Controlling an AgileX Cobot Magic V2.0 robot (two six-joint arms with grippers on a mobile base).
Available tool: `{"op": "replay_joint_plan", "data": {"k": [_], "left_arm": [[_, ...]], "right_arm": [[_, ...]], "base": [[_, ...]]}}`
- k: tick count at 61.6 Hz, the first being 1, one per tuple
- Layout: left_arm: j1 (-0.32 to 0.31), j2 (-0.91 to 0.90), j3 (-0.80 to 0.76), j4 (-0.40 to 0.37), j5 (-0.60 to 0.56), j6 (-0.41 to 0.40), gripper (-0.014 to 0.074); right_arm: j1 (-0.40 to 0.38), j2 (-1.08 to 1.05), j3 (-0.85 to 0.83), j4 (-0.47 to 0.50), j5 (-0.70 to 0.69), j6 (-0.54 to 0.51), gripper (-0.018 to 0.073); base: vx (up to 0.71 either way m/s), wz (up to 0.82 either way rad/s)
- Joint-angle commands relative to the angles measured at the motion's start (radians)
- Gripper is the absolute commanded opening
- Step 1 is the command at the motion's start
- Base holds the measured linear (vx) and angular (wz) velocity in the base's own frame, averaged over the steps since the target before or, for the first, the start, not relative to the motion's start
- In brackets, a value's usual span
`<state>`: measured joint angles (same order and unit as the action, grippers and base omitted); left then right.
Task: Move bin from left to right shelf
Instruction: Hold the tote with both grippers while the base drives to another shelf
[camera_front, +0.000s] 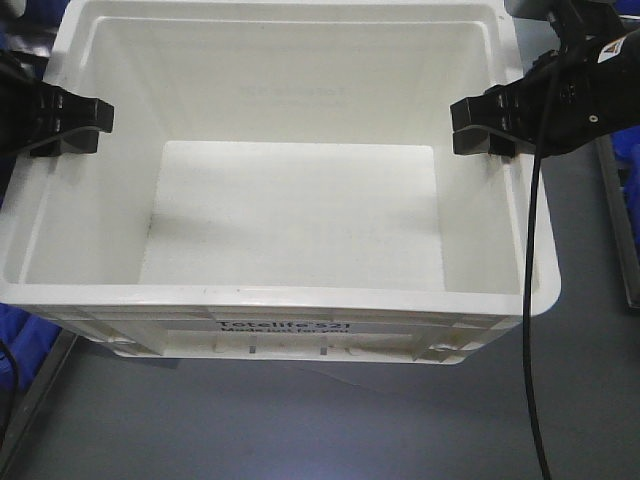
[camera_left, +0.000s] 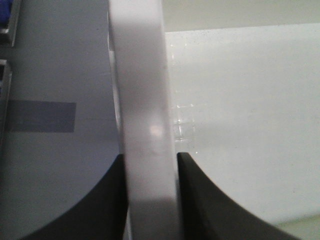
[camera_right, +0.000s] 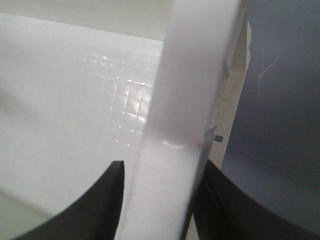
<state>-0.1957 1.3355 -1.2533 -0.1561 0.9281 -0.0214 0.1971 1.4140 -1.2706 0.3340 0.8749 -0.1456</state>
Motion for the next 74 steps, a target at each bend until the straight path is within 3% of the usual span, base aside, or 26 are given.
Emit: {"op": "replay_joint_plan", "data": {"k": [1, 41, 74], "left_arm": [[-0.007, -0.045, -0.04, -0.036, -0.092, 0.021, -0.0005], [-0.007, -0.045, -0.04, -0.036, -0.092, 0.021, -0.0005], [-0.007, -0.045, -0.04, -0.036, -0.092, 0.021, -0.0005]], "right_arm": [[-0.002, -0.046, -0.037, 0.024, -0.096, -0.033, -0.0004], [-0.002, -0.046, -0.037, 0.024, -0.096, -0.033, -0.0004], [-0.002, -0.045, -0.037, 0.024, -0.097, -0.033, -0.0004]], "base": [[0.17, -0.68], [0.21, -0.61], [0.32, -0.22]]}}
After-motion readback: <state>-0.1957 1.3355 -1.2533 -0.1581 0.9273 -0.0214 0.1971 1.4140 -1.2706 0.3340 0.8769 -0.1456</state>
